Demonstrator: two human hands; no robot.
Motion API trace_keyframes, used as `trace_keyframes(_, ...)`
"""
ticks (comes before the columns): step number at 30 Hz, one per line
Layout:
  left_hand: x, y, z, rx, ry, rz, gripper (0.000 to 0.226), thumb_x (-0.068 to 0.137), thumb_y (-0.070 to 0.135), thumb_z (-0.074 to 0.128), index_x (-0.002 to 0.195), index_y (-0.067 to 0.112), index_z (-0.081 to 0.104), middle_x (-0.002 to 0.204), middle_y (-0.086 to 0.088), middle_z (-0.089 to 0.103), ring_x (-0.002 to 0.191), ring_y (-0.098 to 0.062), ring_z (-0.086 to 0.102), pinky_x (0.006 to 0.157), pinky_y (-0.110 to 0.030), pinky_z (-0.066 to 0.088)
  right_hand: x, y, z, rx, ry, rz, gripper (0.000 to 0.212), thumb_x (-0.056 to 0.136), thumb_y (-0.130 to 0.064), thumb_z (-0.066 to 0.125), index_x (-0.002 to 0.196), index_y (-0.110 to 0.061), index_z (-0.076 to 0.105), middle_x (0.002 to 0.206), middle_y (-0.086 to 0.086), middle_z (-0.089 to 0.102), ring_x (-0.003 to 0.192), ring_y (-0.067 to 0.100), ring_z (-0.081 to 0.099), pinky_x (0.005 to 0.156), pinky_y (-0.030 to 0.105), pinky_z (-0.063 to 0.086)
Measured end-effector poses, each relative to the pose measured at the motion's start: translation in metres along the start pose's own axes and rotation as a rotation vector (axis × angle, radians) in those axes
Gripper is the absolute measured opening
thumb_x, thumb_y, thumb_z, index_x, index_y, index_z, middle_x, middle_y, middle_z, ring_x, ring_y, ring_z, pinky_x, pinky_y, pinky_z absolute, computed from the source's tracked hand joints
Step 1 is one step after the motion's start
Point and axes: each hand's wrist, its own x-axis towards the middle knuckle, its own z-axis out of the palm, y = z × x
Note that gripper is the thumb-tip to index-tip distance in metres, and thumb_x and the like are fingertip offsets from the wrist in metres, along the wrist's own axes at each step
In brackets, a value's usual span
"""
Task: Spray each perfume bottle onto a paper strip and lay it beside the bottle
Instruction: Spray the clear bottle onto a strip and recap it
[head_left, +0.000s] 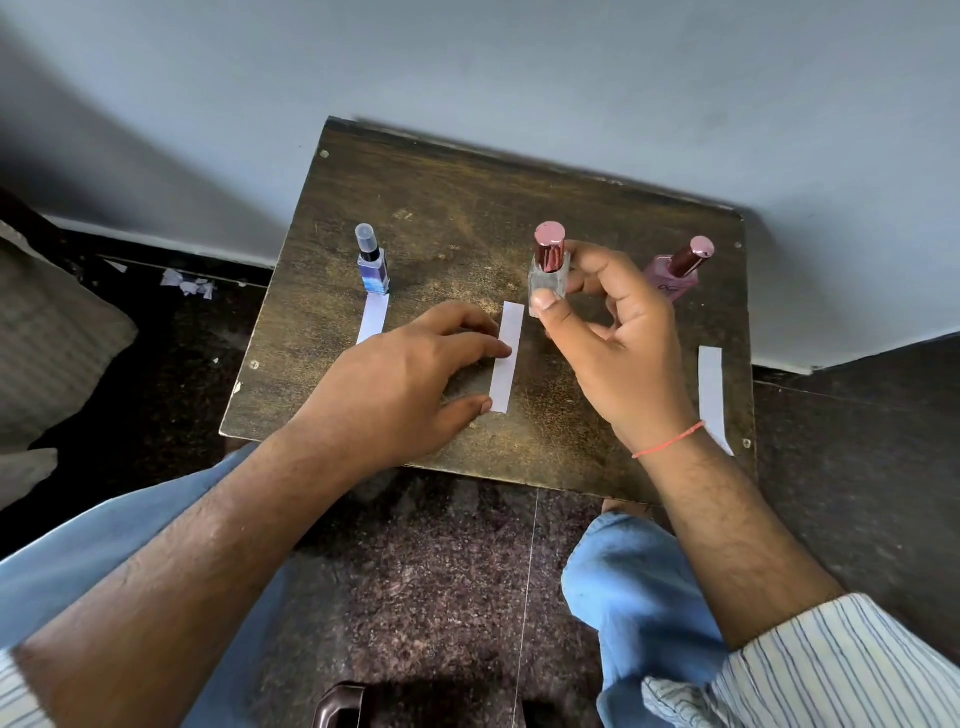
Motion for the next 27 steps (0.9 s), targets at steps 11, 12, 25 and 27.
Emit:
trace_keyframes(11,0.002,0.002,0.003,0.058,0.004,0.046,0.045,0.097,0.048,0.070,0.142,0.043,0.065,0.155,0.032,0.046,0.123,-0.006,0.069,0.090,-0.040,0.065,0.002,0.014,0.000,-0.125,0.041,0.074,0.034,0.096,-0.018,0.080,0.130,-0.016,0.073,0.109,-0.005,0.072,0.093,-0.004,0.065,0.088,0.017,0.054)
trace_keyframes(12,0.002,0.001,0.004,0.063,0.007,0.048,0.045,0.097,0.048,0.070,0.142,0.043,0.065,0.155,0.031,0.046,0.123,-0.006,0.069,0.090,-0.040,0.065,0.002,0.013,0.000,-0.136,0.037,0.075,0.034,0.096,-0.018,0.080,0.129,-0.016,0.073,0.109,-0.005,0.073,0.092,-0.004,0.065,0.089,0.017,0.054)
trace_keyframes(25,0.003,0.003,0.002,0.081,0.004,0.045,0.045,0.098,0.048,0.069,0.142,0.043,0.065,0.157,0.030,0.047,0.126,-0.004,0.067,0.091,-0.038,0.065,0.001,0.011,0.007,-0.175,0.012,0.053,0.036,0.095,-0.019,0.081,0.130,-0.019,0.073,0.111,-0.001,0.078,0.094,0.001,0.070,0.094,0.023,0.056)
trace_keyframes(27,0.002,0.003,0.002,0.078,0.002,0.041,0.045,0.098,0.048,0.069,0.142,0.043,0.065,0.157,0.030,0.046,0.127,-0.004,0.067,0.091,-0.038,0.065,0.001,0.010,0.008,-0.190,0.014,0.050,0.037,0.094,-0.020,0.081,0.130,-0.020,0.073,0.111,-0.001,0.078,0.094,0.002,0.071,0.095,0.025,0.057)
